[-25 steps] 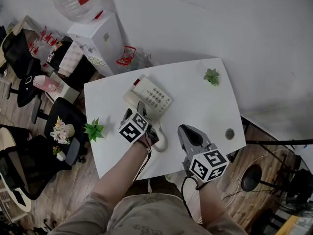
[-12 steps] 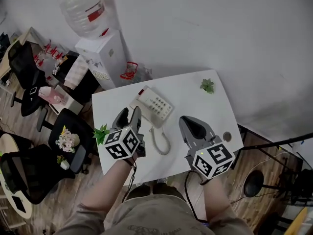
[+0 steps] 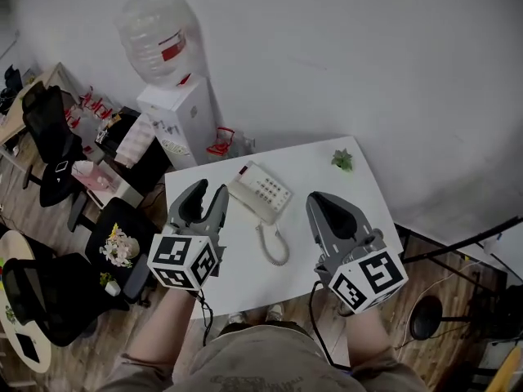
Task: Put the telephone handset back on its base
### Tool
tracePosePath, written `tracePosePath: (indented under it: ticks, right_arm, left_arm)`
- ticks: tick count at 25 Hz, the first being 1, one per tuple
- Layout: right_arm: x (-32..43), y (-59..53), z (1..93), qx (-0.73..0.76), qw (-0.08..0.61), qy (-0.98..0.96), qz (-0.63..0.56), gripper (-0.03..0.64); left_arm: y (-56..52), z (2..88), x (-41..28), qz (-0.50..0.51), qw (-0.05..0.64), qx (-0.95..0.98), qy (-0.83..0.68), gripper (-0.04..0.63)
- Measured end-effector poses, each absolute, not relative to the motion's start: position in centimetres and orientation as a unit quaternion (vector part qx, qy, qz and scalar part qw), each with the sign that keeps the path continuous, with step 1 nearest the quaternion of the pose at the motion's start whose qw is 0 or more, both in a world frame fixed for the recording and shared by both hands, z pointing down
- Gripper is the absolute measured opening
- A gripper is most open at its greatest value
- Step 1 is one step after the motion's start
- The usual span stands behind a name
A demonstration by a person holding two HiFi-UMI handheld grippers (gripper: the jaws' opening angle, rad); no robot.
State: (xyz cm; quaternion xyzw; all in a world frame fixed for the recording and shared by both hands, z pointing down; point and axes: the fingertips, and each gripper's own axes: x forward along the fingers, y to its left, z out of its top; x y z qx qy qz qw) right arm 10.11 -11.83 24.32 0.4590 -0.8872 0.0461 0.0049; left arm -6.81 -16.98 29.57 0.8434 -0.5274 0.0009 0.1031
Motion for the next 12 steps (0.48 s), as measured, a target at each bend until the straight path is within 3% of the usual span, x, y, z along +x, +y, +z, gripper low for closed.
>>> tracePosePath:
  ticks: [6,12]
  right_arm:
    - [9.5,-8.9,20.9,0.455,-0.035,-0.889,0.029,0.025]
    - [8.8,-6.1,20.3,0.447,-0.037,-0.893,0.024,0.025]
  left_arm:
    - [-12.5,24.9,-6.2,-0.002,0.047,0.871,-0.490,0.130]
    - [-9.1,23.2,-6.2,-0.002,0.040,0.880,-0.474,0.101]
